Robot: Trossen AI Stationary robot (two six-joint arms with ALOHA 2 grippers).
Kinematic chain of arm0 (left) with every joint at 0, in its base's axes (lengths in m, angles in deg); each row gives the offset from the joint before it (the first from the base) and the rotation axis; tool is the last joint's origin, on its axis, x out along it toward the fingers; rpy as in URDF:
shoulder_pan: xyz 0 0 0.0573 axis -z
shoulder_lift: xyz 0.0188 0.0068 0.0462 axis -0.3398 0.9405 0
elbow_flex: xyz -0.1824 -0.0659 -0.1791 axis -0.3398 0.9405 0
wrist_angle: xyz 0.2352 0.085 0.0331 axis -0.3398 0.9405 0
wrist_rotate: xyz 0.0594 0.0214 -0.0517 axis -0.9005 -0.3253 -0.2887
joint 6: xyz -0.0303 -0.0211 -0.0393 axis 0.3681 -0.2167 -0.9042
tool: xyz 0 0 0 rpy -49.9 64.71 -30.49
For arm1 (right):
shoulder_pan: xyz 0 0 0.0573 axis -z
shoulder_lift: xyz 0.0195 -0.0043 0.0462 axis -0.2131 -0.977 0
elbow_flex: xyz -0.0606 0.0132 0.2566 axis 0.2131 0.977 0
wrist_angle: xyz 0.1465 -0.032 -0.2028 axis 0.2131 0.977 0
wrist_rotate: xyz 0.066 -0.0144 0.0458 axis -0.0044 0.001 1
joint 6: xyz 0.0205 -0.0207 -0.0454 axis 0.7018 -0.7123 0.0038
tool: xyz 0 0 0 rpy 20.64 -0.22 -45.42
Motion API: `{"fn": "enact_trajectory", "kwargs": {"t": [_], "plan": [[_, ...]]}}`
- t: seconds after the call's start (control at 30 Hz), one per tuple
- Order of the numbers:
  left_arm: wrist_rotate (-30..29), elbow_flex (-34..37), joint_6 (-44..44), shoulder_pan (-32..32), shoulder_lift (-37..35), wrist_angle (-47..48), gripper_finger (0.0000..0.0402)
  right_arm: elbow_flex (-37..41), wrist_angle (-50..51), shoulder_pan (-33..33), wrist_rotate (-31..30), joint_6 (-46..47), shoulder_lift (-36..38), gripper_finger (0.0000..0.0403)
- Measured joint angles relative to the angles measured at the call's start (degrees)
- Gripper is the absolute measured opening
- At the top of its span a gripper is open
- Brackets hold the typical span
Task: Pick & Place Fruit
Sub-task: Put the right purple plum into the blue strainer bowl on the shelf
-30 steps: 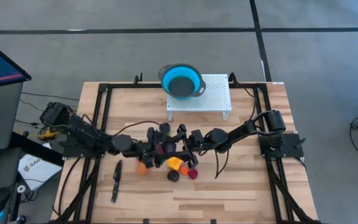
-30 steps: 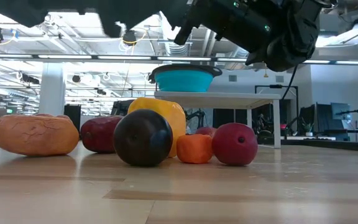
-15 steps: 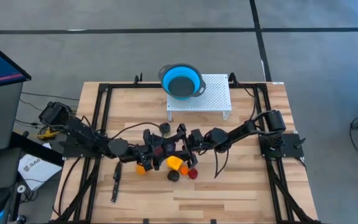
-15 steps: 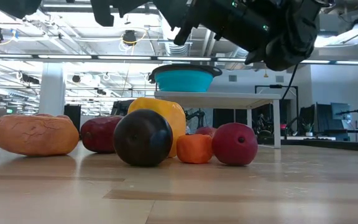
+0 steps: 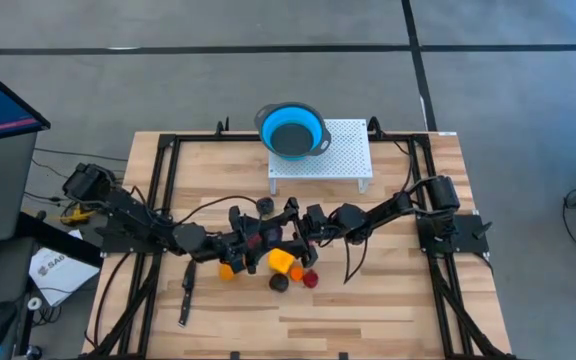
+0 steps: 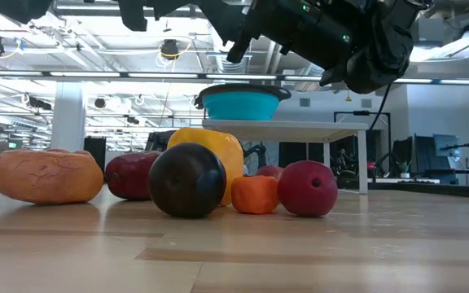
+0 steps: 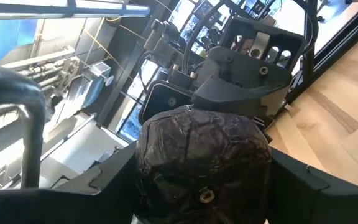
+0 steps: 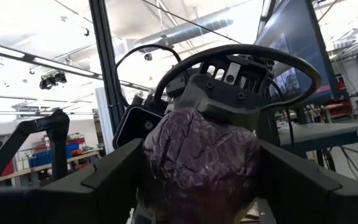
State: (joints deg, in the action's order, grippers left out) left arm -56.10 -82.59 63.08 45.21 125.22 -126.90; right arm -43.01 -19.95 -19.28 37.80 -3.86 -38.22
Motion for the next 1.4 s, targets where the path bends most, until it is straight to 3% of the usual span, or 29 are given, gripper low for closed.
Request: {"fn": "enact_trajectory", "kwargs": {"t": [0.17,0.3,0.4,0.53,0.63,0.73,0.87,0.97,1.07,1.23,1.4], "plan": [[-1.8,0.2,-3.5,0.0,-1.6,0.2,0.0259,0.0,0.4,0.8,1.1,0.0,0.0,0.0322],[1.1,2.7,-9.3,-0.6,-7.3,1.1,0.0258,0.2,2.2,2.1,2.5,-0.1,0.1,0.0341],[8.2,6.1,-15.8,-2.5,-13.9,3.6,0.0259,0.2,4.0,2.9,2.5,0.1,0.5,0.035],[24.2,10.2,-29.8,-8.4,-22.0,8.3,0.0264,0.1,4.0,2.7,1.5,-0.7,0.9,0.0351],[34.3,11.9,-42.0,-14.0,-24.9,8.5,0.0263,0.1,6.9,1.1,0.3,-7.5,2.3,0.0344],[42.5,12.2,-53.8,-19.1,-25.5,8.8,0.0264,0.1,16.3,-2.1,-7.1,-20.3,5.8,0.0333],[51.9,12.2,-67.8,-24.3,-24.6,8.6,0.0267,-1.9,32.3,-8.0,-26.9,-38.4,11.1,0.0319],[55.6,12.3,-75.2,-27.1,-22.8,8.8,0.0267,-6.4,41.3,-11.5,-35.9,-49.0,12.4,0.0314],[56.8,12.3,-78.9,-28.8,-20.3,8.9,0.0267,-12.4,48.7,-13.1,-39.3,-57.1,12.2,0.0312],[56.9,12.3,-80.6,-29.6,-17.6,8.0,0.027,-21.6,64.9,-12.2,-45.8,-61.9,10.0,0.0313],[56.9,12.3,-80.7,-29.6,-17.4,7.4,0.027,-25.5,69.8,-11.0,-46.5,-63.8,8.1,0.0323]]}}
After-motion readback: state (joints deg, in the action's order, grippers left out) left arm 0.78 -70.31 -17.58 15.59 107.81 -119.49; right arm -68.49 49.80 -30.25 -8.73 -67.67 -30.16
